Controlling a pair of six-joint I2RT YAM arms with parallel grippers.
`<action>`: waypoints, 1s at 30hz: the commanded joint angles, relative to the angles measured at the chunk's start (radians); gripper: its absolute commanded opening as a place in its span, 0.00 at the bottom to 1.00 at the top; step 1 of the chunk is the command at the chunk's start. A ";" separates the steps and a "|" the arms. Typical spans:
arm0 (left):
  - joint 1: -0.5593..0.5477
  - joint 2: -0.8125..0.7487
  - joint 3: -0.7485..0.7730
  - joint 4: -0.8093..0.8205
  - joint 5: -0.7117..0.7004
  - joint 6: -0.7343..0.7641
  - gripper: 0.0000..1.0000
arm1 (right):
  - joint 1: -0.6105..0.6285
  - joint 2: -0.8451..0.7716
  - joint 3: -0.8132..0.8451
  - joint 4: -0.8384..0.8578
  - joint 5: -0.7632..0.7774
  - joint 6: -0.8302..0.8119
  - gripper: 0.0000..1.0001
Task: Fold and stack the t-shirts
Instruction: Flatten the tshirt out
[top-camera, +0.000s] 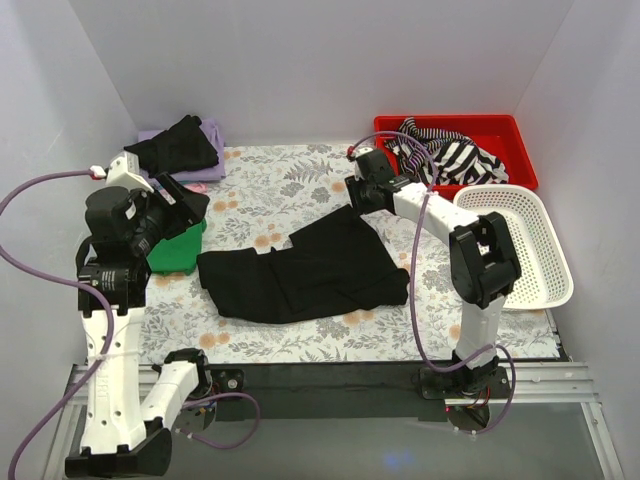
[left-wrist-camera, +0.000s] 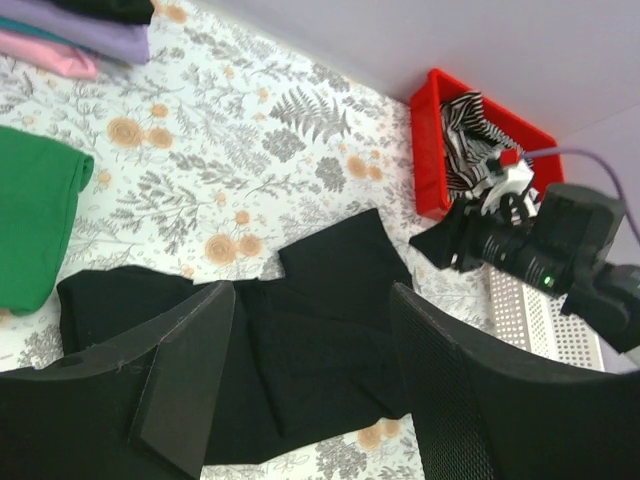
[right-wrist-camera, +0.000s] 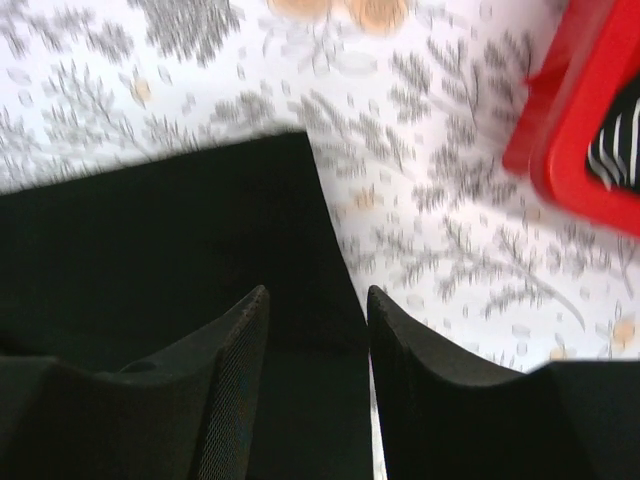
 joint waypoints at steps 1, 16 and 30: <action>-0.001 0.032 -0.058 -0.014 -0.012 0.030 0.62 | -0.013 0.072 0.144 0.049 -0.033 -0.041 0.51; -0.001 0.107 -0.159 0.028 0.086 0.062 0.63 | -0.055 0.316 0.325 -0.025 -0.198 -0.059 0.54; -0.003 0.161 -0.210 0.071 0.134 0.073 0.62 | -0.053 0.347 0.291 -0.079 -0.312 -0.073 0.01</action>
